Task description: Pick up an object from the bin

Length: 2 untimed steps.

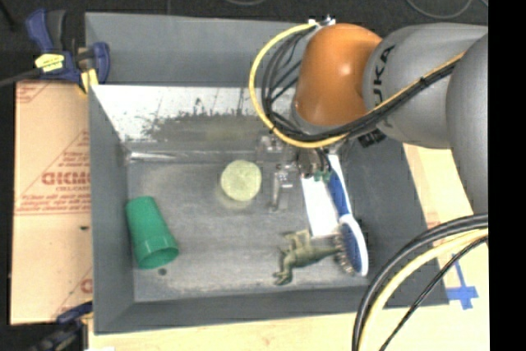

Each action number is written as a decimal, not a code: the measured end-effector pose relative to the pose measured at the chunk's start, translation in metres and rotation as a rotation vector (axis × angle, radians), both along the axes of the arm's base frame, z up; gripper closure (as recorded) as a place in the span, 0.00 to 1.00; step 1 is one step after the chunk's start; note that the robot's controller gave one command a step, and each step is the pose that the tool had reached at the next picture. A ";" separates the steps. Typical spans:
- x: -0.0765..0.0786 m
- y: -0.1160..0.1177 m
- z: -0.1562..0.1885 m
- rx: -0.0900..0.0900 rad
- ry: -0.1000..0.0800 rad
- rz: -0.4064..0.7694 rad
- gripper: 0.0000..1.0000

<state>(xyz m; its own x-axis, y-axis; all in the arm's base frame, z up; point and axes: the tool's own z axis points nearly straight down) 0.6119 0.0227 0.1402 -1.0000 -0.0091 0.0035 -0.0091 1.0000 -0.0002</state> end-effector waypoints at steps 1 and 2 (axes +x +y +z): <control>0.001 0.000 0.005 0.000 -0.008 0.000 0.00; 0.028 0.010 -0.053 0.000 -0.015 0.077 0.00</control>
Offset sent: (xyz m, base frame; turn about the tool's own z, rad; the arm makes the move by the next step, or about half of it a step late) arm 0.0294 0.0145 -0.0702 -0.0973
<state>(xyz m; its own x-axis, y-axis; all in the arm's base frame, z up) 0.6396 0.0330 0.0870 -0.9962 -0.0862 -0.0110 -0.0862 0.9963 -0.0013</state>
